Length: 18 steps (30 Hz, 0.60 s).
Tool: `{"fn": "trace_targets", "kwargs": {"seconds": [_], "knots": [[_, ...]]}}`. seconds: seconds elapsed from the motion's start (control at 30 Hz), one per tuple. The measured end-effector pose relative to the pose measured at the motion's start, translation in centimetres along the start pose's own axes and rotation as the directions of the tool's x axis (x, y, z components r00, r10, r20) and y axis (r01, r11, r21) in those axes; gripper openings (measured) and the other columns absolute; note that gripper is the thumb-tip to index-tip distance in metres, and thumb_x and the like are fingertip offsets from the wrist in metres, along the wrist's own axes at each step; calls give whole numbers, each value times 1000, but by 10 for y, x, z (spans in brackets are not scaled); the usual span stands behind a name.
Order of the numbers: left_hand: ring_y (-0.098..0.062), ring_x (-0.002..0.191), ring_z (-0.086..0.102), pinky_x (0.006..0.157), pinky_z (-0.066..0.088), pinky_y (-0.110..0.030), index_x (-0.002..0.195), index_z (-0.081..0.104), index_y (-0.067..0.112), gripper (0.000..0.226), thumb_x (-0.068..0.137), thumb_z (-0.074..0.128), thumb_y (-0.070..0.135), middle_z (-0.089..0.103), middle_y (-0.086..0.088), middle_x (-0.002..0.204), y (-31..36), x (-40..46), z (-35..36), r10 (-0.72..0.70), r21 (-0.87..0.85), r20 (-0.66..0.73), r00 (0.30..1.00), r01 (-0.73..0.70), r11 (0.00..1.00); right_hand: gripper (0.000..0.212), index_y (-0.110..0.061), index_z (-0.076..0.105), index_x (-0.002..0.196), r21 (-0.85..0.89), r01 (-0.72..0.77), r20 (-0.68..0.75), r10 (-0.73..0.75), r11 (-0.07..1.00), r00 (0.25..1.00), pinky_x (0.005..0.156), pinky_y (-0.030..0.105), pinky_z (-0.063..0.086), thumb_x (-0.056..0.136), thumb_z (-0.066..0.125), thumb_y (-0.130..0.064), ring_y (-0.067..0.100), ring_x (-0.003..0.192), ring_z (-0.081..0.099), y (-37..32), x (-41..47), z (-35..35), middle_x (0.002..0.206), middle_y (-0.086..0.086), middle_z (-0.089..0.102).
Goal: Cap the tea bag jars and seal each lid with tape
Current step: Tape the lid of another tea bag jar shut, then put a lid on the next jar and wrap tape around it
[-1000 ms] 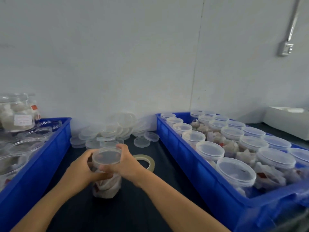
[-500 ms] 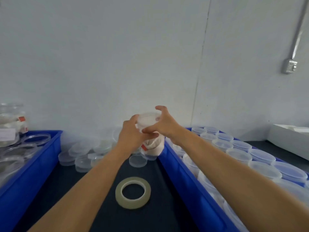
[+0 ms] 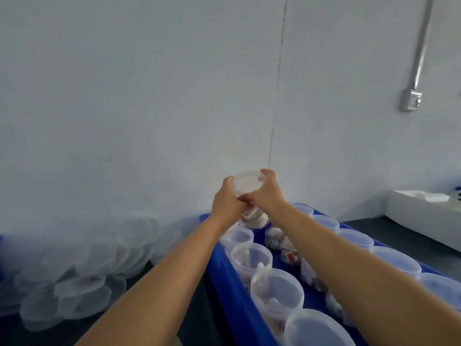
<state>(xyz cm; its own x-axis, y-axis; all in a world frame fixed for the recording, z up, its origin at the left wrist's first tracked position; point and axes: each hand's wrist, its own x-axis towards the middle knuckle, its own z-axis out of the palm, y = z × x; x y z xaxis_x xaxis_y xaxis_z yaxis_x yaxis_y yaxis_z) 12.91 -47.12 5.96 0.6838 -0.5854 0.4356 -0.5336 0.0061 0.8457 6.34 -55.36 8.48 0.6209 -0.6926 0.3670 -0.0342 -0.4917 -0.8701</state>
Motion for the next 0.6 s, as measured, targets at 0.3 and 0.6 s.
{"fn": "trace_targets", "kwargs": {"seconds": [0.3,0.6], "knots": [[-23,111,58,86,55,-29,130,48,7,43,89,58,0,59,-6,123,-36,30,29,14,83,152,988,-27,996,92,-20,30,139,82,-131,-56,136,988,989,93,32,43,67,83,-1,19,107,45,71,52,11,135,5,46],[-34,142,25,117,13,-55,126,53,14,37,94,46,31,53,-12,136,-82,44,43,-105,699,239,965,-96,709,97,-10,27,143,154,-370,23,372,916,928,76,35,48,65,83,3,22,88,54,116,57,39,108,12,55]]}}
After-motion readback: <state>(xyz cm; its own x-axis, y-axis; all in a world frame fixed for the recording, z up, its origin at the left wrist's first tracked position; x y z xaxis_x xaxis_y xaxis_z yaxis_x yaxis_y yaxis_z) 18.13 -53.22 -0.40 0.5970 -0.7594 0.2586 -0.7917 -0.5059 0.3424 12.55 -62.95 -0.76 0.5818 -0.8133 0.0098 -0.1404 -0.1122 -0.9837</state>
